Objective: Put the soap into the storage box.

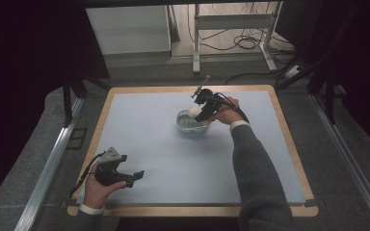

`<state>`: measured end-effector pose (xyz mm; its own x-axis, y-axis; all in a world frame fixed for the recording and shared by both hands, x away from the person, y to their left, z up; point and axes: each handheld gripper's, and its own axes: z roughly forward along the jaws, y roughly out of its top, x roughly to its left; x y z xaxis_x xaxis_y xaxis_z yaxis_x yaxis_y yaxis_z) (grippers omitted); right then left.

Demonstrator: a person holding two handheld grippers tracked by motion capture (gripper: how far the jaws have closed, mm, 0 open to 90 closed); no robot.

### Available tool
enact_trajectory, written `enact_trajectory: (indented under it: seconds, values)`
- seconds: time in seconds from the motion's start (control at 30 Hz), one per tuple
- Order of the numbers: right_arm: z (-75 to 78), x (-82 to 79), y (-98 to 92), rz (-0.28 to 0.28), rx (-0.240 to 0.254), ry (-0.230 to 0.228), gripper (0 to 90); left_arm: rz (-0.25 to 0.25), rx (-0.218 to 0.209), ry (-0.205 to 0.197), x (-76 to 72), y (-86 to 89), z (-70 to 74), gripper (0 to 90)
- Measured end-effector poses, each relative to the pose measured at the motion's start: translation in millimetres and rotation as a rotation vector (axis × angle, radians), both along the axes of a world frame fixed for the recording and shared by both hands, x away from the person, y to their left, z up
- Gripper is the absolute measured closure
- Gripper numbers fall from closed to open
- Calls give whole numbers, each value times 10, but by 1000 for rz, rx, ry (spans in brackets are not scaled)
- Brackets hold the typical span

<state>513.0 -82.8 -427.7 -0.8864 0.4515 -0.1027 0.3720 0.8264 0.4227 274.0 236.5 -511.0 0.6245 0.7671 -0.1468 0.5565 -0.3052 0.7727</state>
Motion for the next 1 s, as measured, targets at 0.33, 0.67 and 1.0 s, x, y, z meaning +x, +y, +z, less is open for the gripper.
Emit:
enact_trajectory:
  seconds: [0.33, 0.67, 1.0]
  values:
    - [-28, 52, 174, 50, -28, -12, 492, 3, -6, -3, -6, 13, 10, 38]
    - [-200, 72, 292, 80, -81, -8, 490, 2, -4, -2, -6, 19, 11, 38]
    - [-191, 27, 281, 66, -54, -20, 458, 0, 0, -1, -4, 8, 4, 37]
